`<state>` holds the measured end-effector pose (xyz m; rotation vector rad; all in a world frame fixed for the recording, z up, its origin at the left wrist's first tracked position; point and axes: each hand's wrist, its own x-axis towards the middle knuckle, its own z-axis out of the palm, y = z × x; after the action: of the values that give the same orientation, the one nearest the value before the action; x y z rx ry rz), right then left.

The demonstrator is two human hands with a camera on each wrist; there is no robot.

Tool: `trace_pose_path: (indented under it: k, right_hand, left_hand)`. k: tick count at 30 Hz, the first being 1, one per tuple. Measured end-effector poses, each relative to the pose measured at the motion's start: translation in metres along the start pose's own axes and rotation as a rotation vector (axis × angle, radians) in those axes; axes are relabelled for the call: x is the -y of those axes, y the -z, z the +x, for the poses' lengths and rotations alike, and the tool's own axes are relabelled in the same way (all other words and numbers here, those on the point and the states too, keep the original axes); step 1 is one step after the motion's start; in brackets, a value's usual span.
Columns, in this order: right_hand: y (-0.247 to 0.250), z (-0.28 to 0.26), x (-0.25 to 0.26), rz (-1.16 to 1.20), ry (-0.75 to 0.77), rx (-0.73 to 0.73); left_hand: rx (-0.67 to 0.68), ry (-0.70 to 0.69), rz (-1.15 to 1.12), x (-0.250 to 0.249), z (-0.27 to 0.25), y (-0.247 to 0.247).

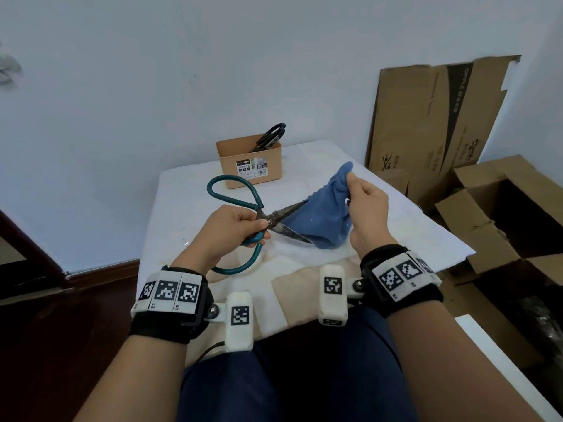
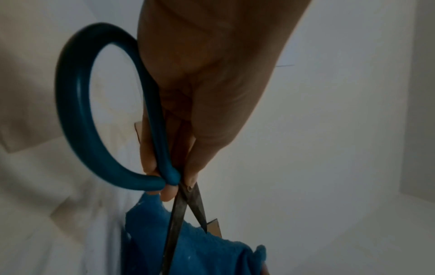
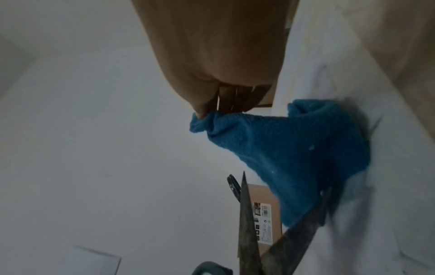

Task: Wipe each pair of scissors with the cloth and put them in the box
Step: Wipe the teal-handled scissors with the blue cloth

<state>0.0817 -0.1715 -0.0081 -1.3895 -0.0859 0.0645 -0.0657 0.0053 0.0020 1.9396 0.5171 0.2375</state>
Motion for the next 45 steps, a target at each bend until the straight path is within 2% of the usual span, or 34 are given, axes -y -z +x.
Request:
trace_pose_path:
  k: [2,4,8,12,17,23,32,36,38,42,45]
  right_hand:
    - [-0.001,0.0,0.005,-0.072,0.112,0.0]
    - [-0.005,-0.004,0.008,-0.173,0.16,0.131]
    - [-0.014,-0.012,0.004,-0.499,0.231,0.481]
    - [-0.018,-0.008,-0.004,-0.748,0.266,0.607]
    - [-0.014,-0.008,-0.004,-0.632,0.215,0.668]
    - [-0.007,-0.005,-0.008,-0.531,0.167,0.674]
    - [-0.004,-0.004,-0.006,-0.467,0.171,0.562]
    - [0.007,0.007,-0.011,-0.33,0.067,0.311]
    - [0.012,0.009,-0.013,-0.241,0.015,0.24]
    - [0.0,-0.002,-0.011,-0.028,-0.113,0.321]
    - [-0.008,-0.009,-0.002,-0.062,-0.123,0.404]
  left_hand:
    - [0.014,0.001,0.023,-0.004,0.001,0.0]
    - [0.033,0.006,0.032,-0.007,0.002,-0.002]
    - [0.057,-0.001,0.057,-0.013,0.005,-0.008]
    - [0.066,-0.026,0.128,-0.019,0.006,-0.005]
    - [0.108,-0.032,0.104,-0.019,0.004,-0.002]
    - [0.132,-0.026,0.054,-0.017,0.002,-0.002]
    - [0.121,-0.018,0.038,-0.015,0.002,0.004]
    - [0.054,-0.022,0.001,-0.012,-0.001,0.015]
    - [0.011,-0.023,-0.084,-0.011,-0.001,0.023]
    - [-0.006,-0.011,-0.181,-0.015,0.003,0.016]
    - [0.018,-0.011,-0.168,-0.016,0.005,0.004]
